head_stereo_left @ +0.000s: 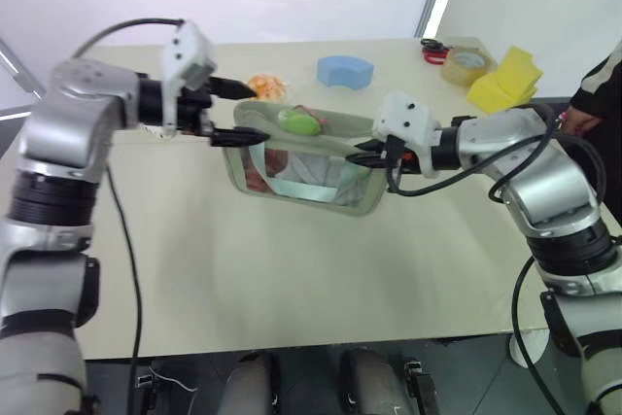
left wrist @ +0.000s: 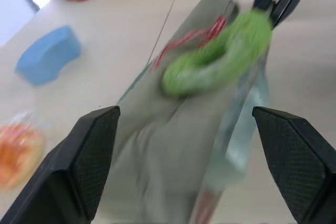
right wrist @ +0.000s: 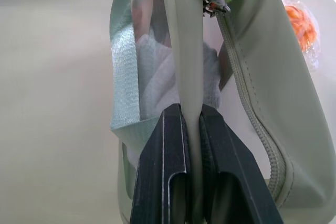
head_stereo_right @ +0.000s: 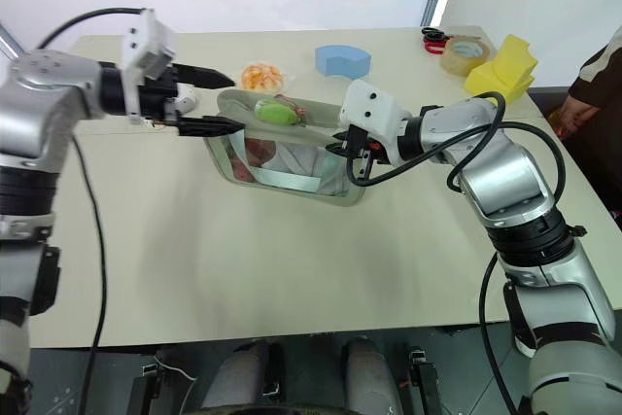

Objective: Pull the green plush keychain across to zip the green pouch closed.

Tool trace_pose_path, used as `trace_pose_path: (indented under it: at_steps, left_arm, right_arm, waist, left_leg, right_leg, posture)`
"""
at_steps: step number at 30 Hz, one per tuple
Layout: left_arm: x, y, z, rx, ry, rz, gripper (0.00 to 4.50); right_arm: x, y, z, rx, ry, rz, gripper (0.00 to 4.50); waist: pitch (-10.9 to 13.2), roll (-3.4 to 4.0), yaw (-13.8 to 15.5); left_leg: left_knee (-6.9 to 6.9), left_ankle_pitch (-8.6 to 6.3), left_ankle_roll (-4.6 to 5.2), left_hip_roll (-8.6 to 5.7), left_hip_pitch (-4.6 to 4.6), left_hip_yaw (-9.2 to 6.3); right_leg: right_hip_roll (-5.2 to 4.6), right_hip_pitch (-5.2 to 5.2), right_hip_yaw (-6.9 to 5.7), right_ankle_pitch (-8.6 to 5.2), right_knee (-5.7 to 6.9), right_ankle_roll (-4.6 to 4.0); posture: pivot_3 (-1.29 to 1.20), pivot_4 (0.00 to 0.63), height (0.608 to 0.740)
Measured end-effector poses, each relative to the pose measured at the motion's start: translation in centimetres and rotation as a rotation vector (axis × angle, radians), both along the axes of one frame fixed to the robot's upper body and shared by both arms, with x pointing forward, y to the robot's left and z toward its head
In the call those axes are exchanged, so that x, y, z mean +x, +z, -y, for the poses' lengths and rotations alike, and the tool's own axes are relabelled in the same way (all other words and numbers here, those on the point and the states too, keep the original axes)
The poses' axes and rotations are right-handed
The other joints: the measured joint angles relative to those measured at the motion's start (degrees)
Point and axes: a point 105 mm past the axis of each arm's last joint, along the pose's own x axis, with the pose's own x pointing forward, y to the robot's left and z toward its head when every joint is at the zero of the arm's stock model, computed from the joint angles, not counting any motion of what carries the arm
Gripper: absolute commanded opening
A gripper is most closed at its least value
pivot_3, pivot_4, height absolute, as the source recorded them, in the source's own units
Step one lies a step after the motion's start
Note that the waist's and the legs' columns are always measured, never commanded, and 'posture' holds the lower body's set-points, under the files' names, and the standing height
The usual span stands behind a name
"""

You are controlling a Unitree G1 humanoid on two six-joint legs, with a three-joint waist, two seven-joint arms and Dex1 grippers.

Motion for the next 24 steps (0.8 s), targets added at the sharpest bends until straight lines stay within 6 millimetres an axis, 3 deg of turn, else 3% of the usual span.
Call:
trace_pose_path:
  at_steps: [4,7,8,11,17,19,22,24]
  left_arm:
    - [0.1,-2.4,-2.0,0.014,0.068,-0.054,4.45]
    - [0.5,-4.6,-1.3,-0.024,0.068,-0.106,4.45]
    - [0.5,-4.7,-1.0,-0.029,0.065,-0.104,4.23]
    - [0.2,-4.1,-0.3,-0.039,0.050,-0.077,3.14]
    - [-0.1,-4.0,-0.2,-0.054,0.044,-0.080,0.04]
    - [-0.2,-4.0,-0.1,-0.053,0.044,-0.084,0.04]
    - [-0.9,-3.9,0.0,-0.043,0.027,-0.108,0.00]
    - [-1.1,-4.1,0.0,-0.043,0.023,-0.124,0.00]
  right_arm:
    - [0.1,0.0,0.2,-0.001,-0.005,0.001,0.00]
    - [0.3,0.0,0.3,0.001,-0.007,0.001,0.00]
    - [0.2,0.0,0.3,0.001,-0.004,0.003,0.00]
    - [0.3,0.0,0.2,0.004,0.005,0.003,0.00]
    - [0.3,0.0,0.2,0.004,0.005,-0.002,0.00]
    - [0.4,0.0,0.3,0.003,0.005,-0.001,0.00]
    - [0.0,0.3,0.6,-0.017,0.032,-0.021,1.16]
    - [0.0,1.0,1.0,-0.035,0.040,-0.019,2.16]
  waist:
    - [0.00,0.00,0.26]
    - [0.00,-0.02,0.31]
    - [0.00,-0.02,0.27]
    - [0.00,-0.02,0.02]
    - [0.00,-0.02,0.10]
    - [0.00,-0.02,0.11]
    - [0.00,-0.01,0.12]
    - [0.00,-0.01,0.13]
  left_leg:
    - [0.01,0.00,0.00,0.00,0.00,0.00]
    - [0.05,0.00,0.00,0.00,-0.05,-0.01]
    - [0.05,0.00,0.00,0.00,-0.05,-0.01]
    - [0.02,0.00,0.00,0.01,-0.04,-0.02]
    - [0.03,0.00,0.00,0.01,-0.04,-0.02]
    - [0.03,0.00,0.00,0.00,-0.04,-0.02]
    - [0.03,0.00,0.00,0.00,-0.04,-0.02]
    - [0.03,0.00,0.00,0.00,-0.04,-0.02]
  right_leg:
    - [-0.01,0.04,-0.01,0.00,0.00,0.00]
    - [-0.01,0.04,-0.01,0.00,0.00,0.00]
    - [-0.01,0.03,-0.01,0.00,-0.01,0.00]
    - [-0.01,0.00,0.00,0.00,0.00,0.00]
    - [0.00,0.00,0.00,0.00,0.00,0.00]
    - [-0.01,0.01,0.00,0.00,0.00,0.00]
    - [-0.01,0.00,0.00,0.00,0.00,0.00]
    - [-0.01,0.00,0.00,0.00,0.00,0.00]
  posture:
    - [0.00,0.150,0.740]
    - [0.00,0.150,0.740]
    - [0.00,0.150,0.740]
    - [0.00,0.150,0.740]
    - [0.00,0.150,0.740]
    - [0.00,0.150,0.740]
    - [0.00,0.150,0.740]
    - [0.00,0.150,0.740]
